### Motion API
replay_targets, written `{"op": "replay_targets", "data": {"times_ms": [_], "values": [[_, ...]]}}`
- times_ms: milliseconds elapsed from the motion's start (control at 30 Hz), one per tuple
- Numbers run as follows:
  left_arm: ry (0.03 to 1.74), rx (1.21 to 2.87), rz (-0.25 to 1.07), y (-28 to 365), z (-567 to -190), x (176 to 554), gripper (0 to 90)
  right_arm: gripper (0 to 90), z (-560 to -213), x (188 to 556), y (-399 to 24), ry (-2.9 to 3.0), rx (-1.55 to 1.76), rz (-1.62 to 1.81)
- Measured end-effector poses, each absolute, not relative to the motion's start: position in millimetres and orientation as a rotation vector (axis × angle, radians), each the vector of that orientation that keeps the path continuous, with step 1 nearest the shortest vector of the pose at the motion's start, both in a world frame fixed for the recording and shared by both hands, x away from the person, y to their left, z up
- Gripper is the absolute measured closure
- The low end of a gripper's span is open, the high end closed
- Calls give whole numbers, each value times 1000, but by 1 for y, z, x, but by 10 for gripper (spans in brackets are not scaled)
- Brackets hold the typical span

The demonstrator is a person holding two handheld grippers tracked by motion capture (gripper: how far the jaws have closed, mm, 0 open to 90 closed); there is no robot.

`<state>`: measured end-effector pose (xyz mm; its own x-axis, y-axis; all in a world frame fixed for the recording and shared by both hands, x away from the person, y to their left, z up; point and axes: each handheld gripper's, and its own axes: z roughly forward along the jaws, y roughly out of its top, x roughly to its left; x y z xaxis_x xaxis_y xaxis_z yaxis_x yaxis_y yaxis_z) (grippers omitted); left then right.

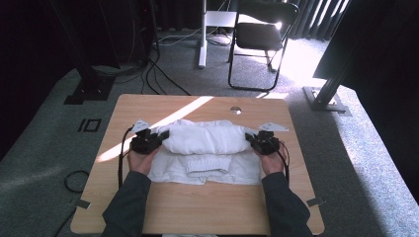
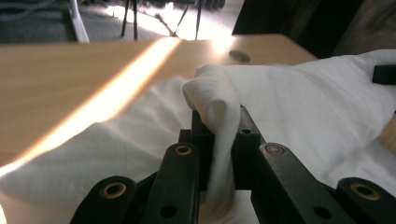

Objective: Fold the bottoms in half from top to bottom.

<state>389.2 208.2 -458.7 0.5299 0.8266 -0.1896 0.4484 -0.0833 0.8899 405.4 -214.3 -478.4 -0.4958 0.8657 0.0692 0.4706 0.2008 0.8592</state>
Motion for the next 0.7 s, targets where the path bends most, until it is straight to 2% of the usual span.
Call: {"op": "replay_targets", "data": {"times_ms": [200, 400, 500, 633, 700], "values": [[1031, 1656, 470, 214, -425, 388, 847, 837, -445, 390, -210, 1962, 1095, 1212], [1000, 1590, 445, 220, -409, 377, 845, 838, -422, 381, -217, 1851, 1088, 1360], [996, 1593, 401, 224, -417, 361, 833, 835, -428, 371, -220, 1899, 1088, 1381], [1006, 1657, 341, 229, -442, 337, 814, 829, -454, 350, -225, 1974, 1122, 1406], [1006, 1705, 302, 231, -455, 327, 754, 815, -469, 338, -225, 2019, 1120, 1386]]}}
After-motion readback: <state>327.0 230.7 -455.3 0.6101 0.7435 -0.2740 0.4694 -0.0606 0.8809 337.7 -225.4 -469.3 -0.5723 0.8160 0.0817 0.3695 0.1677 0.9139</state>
